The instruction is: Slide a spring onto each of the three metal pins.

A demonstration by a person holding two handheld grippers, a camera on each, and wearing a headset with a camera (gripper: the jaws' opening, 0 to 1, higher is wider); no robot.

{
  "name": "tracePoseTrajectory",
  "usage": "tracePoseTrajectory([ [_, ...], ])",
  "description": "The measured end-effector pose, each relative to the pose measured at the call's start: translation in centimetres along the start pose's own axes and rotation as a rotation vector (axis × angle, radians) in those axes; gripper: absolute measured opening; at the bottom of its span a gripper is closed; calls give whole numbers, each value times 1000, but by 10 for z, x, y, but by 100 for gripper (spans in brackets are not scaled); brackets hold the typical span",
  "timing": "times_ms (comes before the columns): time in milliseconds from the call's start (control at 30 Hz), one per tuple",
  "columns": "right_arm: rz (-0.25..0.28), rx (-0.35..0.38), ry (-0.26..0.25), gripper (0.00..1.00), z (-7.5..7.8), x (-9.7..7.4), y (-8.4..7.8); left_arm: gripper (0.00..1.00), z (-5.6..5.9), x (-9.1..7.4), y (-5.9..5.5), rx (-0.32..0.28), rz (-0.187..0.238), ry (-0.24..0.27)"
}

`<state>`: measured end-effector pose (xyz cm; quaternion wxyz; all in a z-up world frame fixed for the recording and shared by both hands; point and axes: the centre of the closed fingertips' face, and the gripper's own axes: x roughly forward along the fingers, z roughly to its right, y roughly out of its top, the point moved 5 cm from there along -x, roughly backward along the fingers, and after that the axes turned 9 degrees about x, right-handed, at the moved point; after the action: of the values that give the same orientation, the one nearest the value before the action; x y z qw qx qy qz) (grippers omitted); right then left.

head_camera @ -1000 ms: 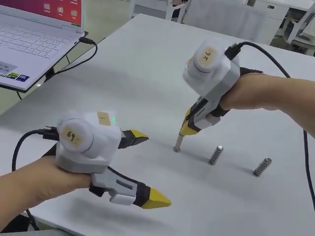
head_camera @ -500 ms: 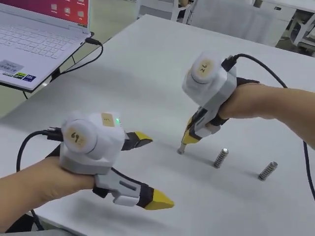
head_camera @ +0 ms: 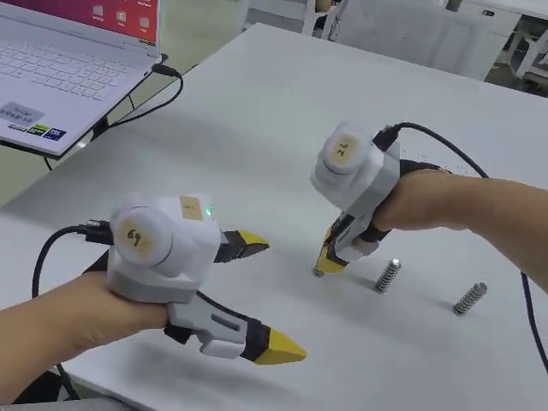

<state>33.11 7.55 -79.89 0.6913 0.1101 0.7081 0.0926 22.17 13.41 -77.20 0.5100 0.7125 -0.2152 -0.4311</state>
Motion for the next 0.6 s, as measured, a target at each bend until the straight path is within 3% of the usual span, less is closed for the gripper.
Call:
tracePoseTrajectory([
  [600, -6, 21, -13, 10, -2, 5, -2, 78, 1, 1, 0, -1, -1, -4],
])
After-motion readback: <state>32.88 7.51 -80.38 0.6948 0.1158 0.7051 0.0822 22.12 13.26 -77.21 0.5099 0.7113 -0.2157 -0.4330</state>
